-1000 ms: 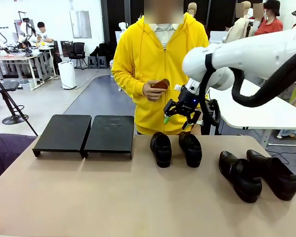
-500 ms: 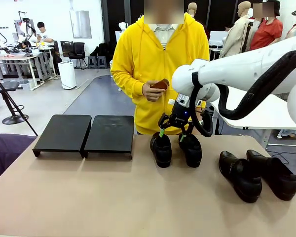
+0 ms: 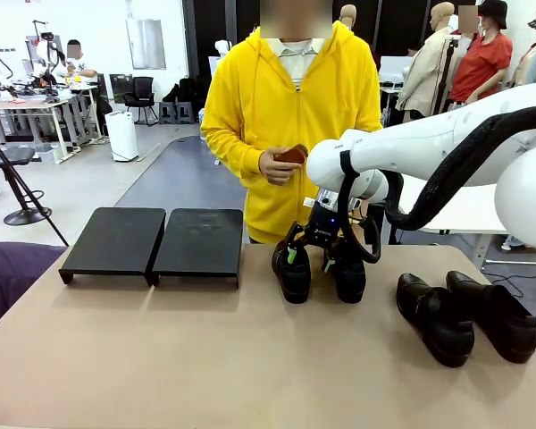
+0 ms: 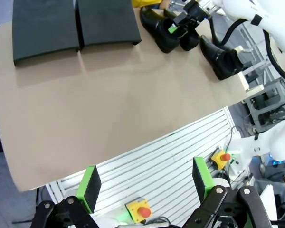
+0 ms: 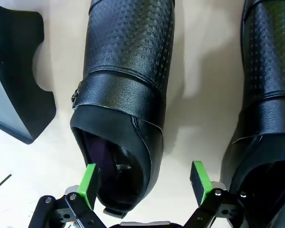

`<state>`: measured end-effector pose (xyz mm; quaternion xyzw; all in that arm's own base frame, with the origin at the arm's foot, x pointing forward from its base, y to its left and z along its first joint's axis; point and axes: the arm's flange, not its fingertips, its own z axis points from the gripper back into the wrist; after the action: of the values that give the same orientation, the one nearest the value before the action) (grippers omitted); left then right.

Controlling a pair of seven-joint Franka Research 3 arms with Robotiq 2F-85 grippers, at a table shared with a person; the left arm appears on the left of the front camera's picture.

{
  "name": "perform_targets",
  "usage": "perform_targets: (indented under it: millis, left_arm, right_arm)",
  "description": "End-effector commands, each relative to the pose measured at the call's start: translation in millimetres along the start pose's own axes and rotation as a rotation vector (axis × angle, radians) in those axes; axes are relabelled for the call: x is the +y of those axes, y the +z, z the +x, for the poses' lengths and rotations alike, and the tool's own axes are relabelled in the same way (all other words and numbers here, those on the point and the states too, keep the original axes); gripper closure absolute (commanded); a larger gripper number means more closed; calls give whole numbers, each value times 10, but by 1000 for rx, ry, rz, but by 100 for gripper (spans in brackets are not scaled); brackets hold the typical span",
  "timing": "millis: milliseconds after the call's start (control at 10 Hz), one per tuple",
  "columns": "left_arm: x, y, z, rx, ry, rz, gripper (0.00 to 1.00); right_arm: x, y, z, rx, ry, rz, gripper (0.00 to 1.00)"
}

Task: Organize the shoes by placing them on the stand.
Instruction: Pick up one Shoe and place it in the middle of the table.

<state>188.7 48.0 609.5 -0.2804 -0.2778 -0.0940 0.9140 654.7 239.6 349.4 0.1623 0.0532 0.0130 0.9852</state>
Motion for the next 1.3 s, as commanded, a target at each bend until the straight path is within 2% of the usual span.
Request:
perform_targets:
  millis: [0,100,200,800,1000,1200]
  left_arm:
    - [6,15,7,-3,-9,-21,0]
    - [6,15,7,-3,-9,-21,0]
    - [6,15,7,-3,-9,-21,0]
    - [6,15,7,-3,-9,-21,0]
    - [6,15,7,-3,-9,-21,0]
    - [6,15,7,-3,-9,-21,0]
  right_arm:
    - [90,91,47,-17,-30,-29,0]
    - [98,86,55,-3,-32,-36,57]
    - [99,88,68,2,-34,-29,100]
    - [111,-4,167,64,-46,-65,100]
    - [86,6,164,82,-64,-38,100]
    - [118,123,72,81,-19,3,100]
